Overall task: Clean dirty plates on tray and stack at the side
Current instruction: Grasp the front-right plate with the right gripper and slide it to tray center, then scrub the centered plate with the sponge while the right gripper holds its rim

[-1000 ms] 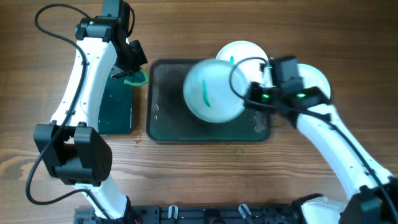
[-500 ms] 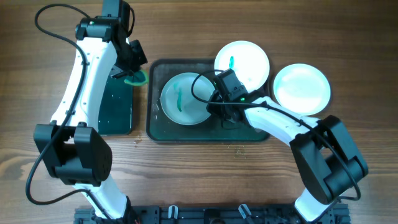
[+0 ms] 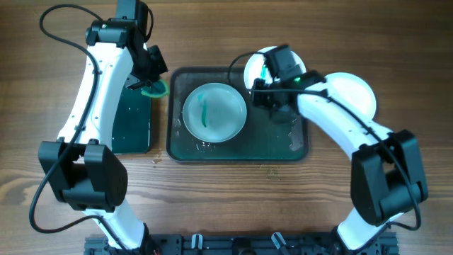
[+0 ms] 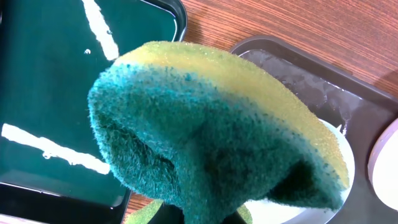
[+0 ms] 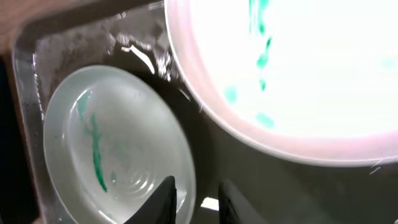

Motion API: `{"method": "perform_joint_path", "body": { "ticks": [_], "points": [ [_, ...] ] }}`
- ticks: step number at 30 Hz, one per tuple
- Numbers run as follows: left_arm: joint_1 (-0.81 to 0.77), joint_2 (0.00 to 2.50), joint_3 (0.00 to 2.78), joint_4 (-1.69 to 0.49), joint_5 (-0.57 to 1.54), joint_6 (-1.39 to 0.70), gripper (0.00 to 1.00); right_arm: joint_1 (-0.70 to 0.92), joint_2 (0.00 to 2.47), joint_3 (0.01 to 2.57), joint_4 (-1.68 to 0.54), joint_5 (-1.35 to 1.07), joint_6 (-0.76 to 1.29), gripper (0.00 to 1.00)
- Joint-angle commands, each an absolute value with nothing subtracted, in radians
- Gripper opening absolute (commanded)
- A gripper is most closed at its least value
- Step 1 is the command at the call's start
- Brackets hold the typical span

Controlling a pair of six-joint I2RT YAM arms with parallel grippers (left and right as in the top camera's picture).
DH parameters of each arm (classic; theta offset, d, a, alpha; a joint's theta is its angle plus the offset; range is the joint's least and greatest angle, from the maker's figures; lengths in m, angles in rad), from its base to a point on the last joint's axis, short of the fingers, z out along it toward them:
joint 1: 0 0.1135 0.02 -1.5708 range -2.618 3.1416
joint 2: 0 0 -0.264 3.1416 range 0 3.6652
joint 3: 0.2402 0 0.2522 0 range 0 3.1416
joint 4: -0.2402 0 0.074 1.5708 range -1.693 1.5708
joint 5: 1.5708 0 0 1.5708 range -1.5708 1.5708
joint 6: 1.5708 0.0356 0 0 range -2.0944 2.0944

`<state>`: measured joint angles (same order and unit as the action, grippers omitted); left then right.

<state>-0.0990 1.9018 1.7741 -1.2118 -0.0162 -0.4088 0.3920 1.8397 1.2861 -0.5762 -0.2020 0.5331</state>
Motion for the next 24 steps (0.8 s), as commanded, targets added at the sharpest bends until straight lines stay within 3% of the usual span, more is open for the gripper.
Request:
{"method": "perform_joint_path", "body": {
  "ticks": [1, 9, 17, 24],
  "points": [
    [-0.100, 1.896, 1.786, -1.208, -0.007, -0.400, 0.04, 0.382, 1.908, 1.303, -0.591, -0.318, 0.321, 0.26],
    [-0.101, 1.897, 1.786, -1.190, -0.007, -0.400, 0.04, 0.382, 2.004, 1.328, -0.600, -0.400, 0.300, 0.22],
    [-0.101, 1.897, 1.785, -1.190, -0.007, -0.400, 0.04, 0.414, 2.056, 1.330, -0.545, -0.431, 0.437, 0.21],
    [-0.115, 1.897, 1.758, -1.184, 0.027, -0.400, 0.04, 0.420, 2.079, 1.330, -0.531, -0.415, 0.524, 0.04]
  ]
}}
